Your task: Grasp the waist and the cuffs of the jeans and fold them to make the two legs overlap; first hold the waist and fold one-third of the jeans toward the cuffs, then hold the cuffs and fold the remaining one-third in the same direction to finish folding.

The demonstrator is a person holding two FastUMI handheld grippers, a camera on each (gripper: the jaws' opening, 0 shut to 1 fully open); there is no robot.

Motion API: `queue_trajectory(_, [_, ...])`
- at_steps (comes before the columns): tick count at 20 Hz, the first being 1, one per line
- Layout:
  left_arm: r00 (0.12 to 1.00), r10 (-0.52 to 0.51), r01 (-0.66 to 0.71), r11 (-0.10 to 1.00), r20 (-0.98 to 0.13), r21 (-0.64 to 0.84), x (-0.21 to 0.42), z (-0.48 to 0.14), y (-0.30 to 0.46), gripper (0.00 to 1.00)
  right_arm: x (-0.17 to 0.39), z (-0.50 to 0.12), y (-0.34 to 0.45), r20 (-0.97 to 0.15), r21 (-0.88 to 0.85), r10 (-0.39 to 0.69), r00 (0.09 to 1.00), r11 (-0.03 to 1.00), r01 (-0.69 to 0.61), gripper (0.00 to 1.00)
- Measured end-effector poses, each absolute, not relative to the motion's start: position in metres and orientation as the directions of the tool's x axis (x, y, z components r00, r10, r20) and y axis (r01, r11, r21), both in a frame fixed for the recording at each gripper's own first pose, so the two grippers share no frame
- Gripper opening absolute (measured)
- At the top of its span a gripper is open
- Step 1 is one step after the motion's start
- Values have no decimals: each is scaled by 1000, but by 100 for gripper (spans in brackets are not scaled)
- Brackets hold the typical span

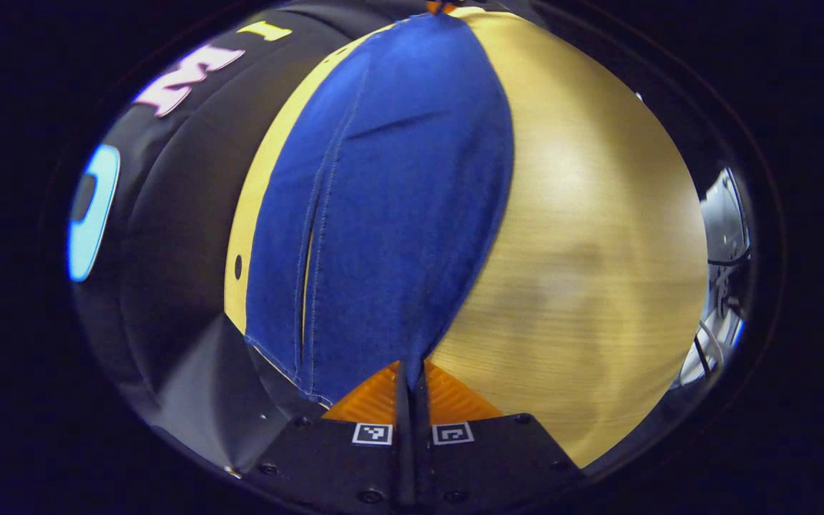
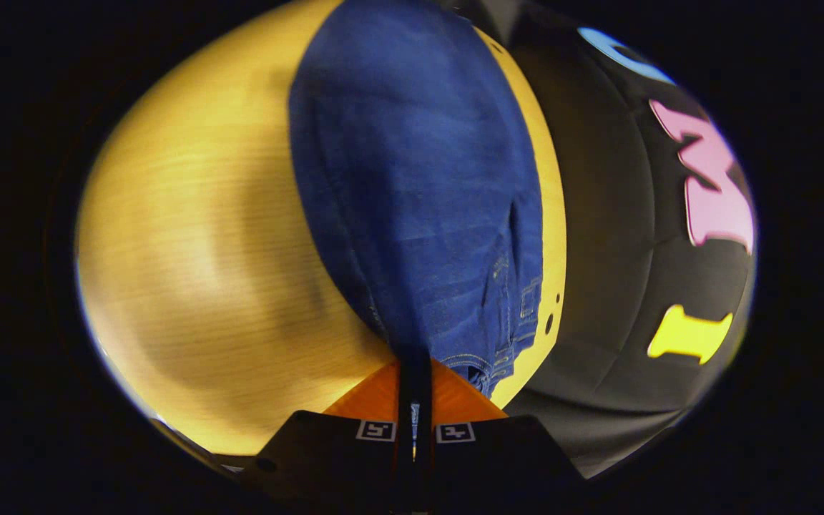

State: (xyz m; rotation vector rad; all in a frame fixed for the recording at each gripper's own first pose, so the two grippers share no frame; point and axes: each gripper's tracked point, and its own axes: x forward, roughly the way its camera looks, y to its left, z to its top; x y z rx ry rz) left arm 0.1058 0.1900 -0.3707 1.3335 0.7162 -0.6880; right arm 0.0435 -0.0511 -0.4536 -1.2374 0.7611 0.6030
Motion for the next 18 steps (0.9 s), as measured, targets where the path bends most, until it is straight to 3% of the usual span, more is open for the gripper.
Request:
queue_trajectory(3, [642, -42, 761, 161, -766, 628, 122, -352, 187, 6, 52, -431, -47, -756, -623, 1, 655, 307, -719, 6])
queue_trajectory(8, [601, -63, 781, 258, -797, 568, 131, -334, 187, 6, 77, -389, -39, -718, -611, 19, 696, 460, -644, 5])
queue_trajectory(15, [566, -45, 774, 373, -823, 512, 181, -292, 187, 6, 137, -330, -38, -713, -487, 58, 699, 676, -553, 5])
queue_trajectory(16, [564, -41, 762, 409, -825, 502, 189, -287, 184, 6, 150, -320, -37, -710, -464, 66, 701, 705, -536, 1])
queue_trajectory(18, [585, -47, 731, 463, -810, 501, 221, -271, 181, 6, 176, -303, -33, -697, -430, 80, 712, 749, -504, 5])
